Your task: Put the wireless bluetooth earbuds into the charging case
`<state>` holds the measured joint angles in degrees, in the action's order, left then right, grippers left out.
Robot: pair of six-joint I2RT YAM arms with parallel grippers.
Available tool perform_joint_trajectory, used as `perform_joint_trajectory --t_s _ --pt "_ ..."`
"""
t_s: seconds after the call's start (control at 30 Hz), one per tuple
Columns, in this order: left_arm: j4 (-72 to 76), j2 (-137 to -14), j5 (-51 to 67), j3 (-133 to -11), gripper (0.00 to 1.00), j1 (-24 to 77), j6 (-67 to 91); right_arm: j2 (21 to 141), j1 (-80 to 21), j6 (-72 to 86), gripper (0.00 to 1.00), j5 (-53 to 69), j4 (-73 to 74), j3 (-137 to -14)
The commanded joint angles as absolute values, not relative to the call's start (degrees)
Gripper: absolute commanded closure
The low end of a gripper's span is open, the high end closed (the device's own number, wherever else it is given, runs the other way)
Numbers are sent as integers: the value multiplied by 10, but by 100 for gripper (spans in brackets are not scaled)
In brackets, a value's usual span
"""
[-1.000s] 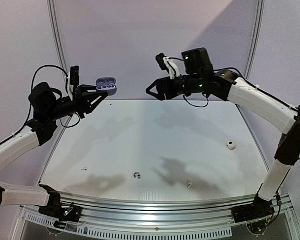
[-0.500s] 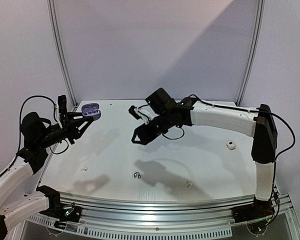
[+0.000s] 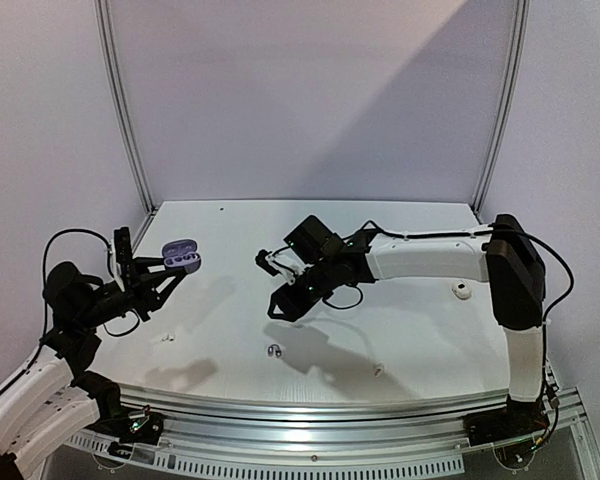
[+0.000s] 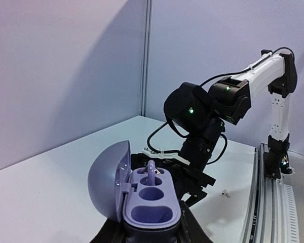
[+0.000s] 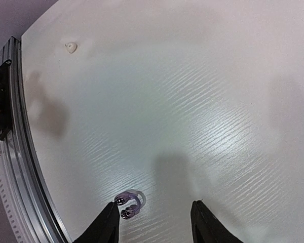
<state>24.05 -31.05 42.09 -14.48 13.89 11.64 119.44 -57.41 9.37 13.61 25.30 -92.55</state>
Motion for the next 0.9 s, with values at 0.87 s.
perform_joint_trajectory --t_s 0.87 --pt "295 -302 403 -102 100 129 145 1277 -590 79 65 177 236 -905"
